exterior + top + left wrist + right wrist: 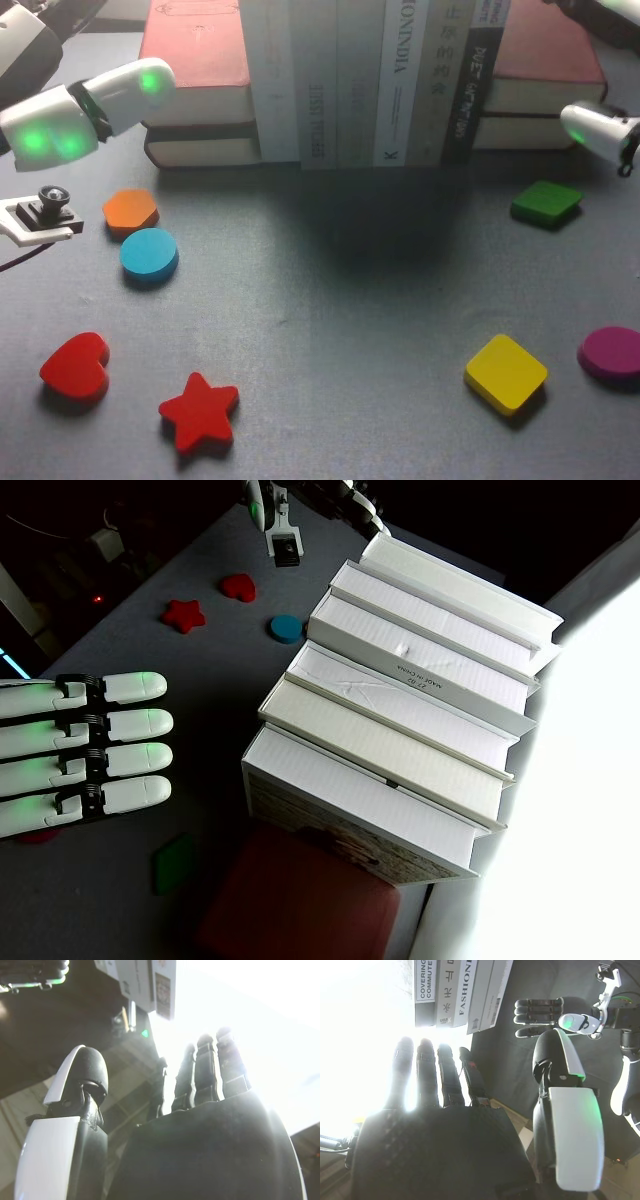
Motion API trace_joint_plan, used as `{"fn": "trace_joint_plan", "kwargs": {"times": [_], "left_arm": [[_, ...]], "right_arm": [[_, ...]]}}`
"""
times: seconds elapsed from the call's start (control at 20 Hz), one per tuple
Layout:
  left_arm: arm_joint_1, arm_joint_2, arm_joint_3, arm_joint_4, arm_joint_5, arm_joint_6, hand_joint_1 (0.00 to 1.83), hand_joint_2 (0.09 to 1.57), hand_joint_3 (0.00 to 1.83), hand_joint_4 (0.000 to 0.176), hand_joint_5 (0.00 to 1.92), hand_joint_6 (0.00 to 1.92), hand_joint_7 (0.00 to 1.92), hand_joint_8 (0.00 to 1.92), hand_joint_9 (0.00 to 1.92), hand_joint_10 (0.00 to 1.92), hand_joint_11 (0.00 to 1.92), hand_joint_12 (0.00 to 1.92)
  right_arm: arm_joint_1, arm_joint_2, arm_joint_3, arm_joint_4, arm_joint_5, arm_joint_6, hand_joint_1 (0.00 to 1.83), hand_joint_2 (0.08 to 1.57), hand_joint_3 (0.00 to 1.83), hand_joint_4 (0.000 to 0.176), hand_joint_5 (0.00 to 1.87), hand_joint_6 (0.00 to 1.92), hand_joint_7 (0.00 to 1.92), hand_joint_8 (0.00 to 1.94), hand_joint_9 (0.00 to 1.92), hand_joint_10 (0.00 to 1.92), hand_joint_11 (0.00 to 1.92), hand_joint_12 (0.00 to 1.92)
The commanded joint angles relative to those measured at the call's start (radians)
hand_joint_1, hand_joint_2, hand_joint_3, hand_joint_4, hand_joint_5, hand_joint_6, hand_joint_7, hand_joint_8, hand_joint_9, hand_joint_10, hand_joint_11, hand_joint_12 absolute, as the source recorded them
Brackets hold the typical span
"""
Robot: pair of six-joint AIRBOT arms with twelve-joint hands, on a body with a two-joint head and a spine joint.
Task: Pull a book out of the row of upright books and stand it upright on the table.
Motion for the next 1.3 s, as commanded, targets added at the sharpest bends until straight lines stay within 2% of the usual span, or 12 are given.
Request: {"fn": "trace_joint_plan", "kwargs": {"times": [0.0,0.15,0.3,0.4,0.5,0.65,0.8,0.9,1.0,1.05,1.15,1.25], "left_arm": [[-0.009,-0.002,0.005,-0.024,-0.124,-0.005,0.34,1.3,0.02,0.0,0.0,0.0,0.0,0.0,0.0,0.0,0.0,0.0],[-0.009,-0.002,0.006,-0.024,-0.123,-0.005,0.32,1.3,0.01,0.019,0.0,0.0,0.0,0.0,0.0,0.0,0.0,0.0],[-0.01,-0.002,0.006,-0.024,-0.123,-0.005,0.3,1.3,0.01,0.021,0.0,0.0,0.0,0.0,0.0,0.0,0.0,0.0],[-0.01,-0.002,0.007,-0.024,-0.123,-0.004,0.3,1.31,0.01,0.016,0.0,0.0,0.0,0.0,0.0,0.0,0.0,0.0],[-0.01,-0.002,0.007,-0.024,-0.123,-0.004,0.3,1.31,0.01,0.017,0.0,0.0,0.0,0.0,0.0,0.0,0.0,0.0],[-0.009,-0.002,0.008,-0.023,-0.122,-0.004,0.26,1.31,0.0,0.039,0.0,0.0,0.0,0.0,0.0,0.0,0.0,0.0],[-0.008,-0.002,0.009,-0.023,-0.122,-0.005,0.23,1.31,0.0,0.055,0.0,0.0,0.0,0.0,0.0,0.0,0.0,0.0],[-0.008,-0.003,0.009,-0.023,-0.121,-0.005,0.23,1.31,0.0,0.059,0.0,0.0,0.0,0.0,0.0,0.0,0.0,0.0],[-0.007,-0.005,0.011,-0.023,-0.12,-0.005,0.27,1.32,0.0,0.063,0.0,0.0,0.0,0.0,0.0,0.0,0.0,0.0],[-0.007,-0.006,0.011,-0.023,-0.119,-0.005,0.28,1.32,0.0,0.055,0.0,0.0,0.0,0.0,0.0,0.0,0.0,0.0],[-0.009,-0.006,0.014,-0.019,-0.118,-0.008,0.3,1.33,0.0,0.049,0.0,0.0,0.0,0.0,0.0,0.0,0.0,0.0],[-0.014,-0.007,0.014,-0.017,-0.118,-0.008,0.31,1.33,0.0,0.048,0.0,0.0,0.0,0.0,0.0,0.0,0.0,0.0]], "right_arm": [[0.013,0.007,0.0,0.018,0.124,0.001,0.57,1.37,0.03,0.0,0.0,0.0,0.0,0.0,0.0,0.0,0.0,0.0],[0.015,0.007,0.001,0.019,0.125,0.001,0.6,1.37,0.02,0.0,0.0,0.0,0.0,0.0,0.0,0.0,0.0,0.0],[0.052,0.0,0.012,0.011,0.11,-0.003,0.58,1.39,0.01,0.0,0.0,0.0,0.0,0.0,0.0,0.0,0.0,0.0],[0.087,-0.008,0.024,-0.004,0.084,-0.005,0.5,1.4,0.02,0.0,0.0,0.0,0.0,0.0,0.0,0.0,0.0,0.0],[0.154,-0.022,0.045,-0.035,0.029,-0.005,0.35,1.4,0.01,0.0,0.0,0.0,0.0,0.0,0.0,0.0,0.0,0.0],[0.283,-0.07,0.091,-0.11,-0.098,-0.005,0.19,1.39,0.0,0.0,0.0,0.0,0.0,0.0,0.0,0.0,0.0,0.0],[0.365,-0.119,0.133,-0.142,-0.181,-0.005,0.27,1.38,0.0,0.0,0.02,0.01,0.0,0.0,0.0,0.0,0.0,0.0],[0.402,-0.151,0.161,-0.152,-0.23,-0.005,0.2,1.39,0.0,0.0,0.03,0.01,0.0,0.0,0.0,0.0,0.0,0.0],[0.442,-0.182,0.191,-0.172,-0.29,-0.005,0.13,1.4,0.01,0.0,0.03,0.01,0.0,0.0,0.0,0.0,0.0,0.0],[0.459,-0.199,0.205,-0.18,-0.316,-0.007,0.12,1.38,0.0,0.008,0.04,0.01,0.0,0.0,0.0,0.0,0.0,0.0],[0.474,-0.218,0.22,-0.18,-0.342,-0.013,0.07,1.37,0.0,0.012,0.06,0.02,0.0,0.0,0.0,0.0,0.0,0.0],[0.482,-0.225,0.223,-0.18,-0.362,-0.03,0.06,1.37,0.0,0.0,0.13,0.05,0.0,0.0,0.0,0.0,0.0,0.0]]}}
